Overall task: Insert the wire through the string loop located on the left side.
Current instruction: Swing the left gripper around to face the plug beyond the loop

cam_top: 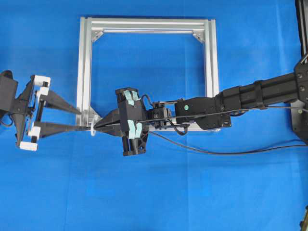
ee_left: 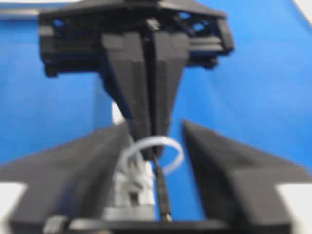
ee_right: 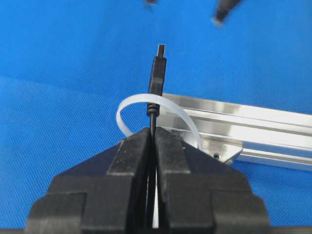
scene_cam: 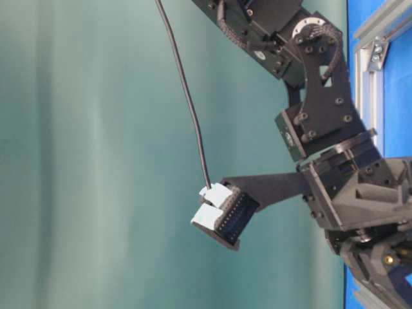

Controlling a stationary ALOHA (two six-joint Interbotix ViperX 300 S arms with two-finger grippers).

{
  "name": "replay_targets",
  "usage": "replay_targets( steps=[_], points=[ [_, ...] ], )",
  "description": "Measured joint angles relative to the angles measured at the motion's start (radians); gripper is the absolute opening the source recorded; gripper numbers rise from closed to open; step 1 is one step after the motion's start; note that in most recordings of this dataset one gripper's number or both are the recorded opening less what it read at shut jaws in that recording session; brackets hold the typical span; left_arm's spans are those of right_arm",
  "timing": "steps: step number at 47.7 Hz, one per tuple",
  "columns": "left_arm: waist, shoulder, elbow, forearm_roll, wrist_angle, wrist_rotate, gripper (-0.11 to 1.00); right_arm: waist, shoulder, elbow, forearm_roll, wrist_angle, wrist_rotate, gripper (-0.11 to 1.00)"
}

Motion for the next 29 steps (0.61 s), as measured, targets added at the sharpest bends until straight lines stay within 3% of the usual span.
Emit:
replay_targets(
  steps=[4,8,19,29],
  points=[
    [0.0,0.0,-0.003,0.0,0.018,-0.002,0.79,0.002,0.0,0.0,0.0,0.0,0.0,0.0],
    [-0.002,0.0,-0.009,0.0,0.04,-0.002,0.92,0.002,0.0,0.0,0.0,0.0,-0.002,0.0],
    [-0.002,0.021,-0.026,0.0,0.094,-0.005,0.9,0.002,0.0,0.0,0.0,0.0,0.0,0.0],
    [-0.006,0.133,-0.046,0.0,0.121,-0.005,0.89,0.0,0.002,0.0,0.0,-0.008,0.0,0.0]
  ],
)
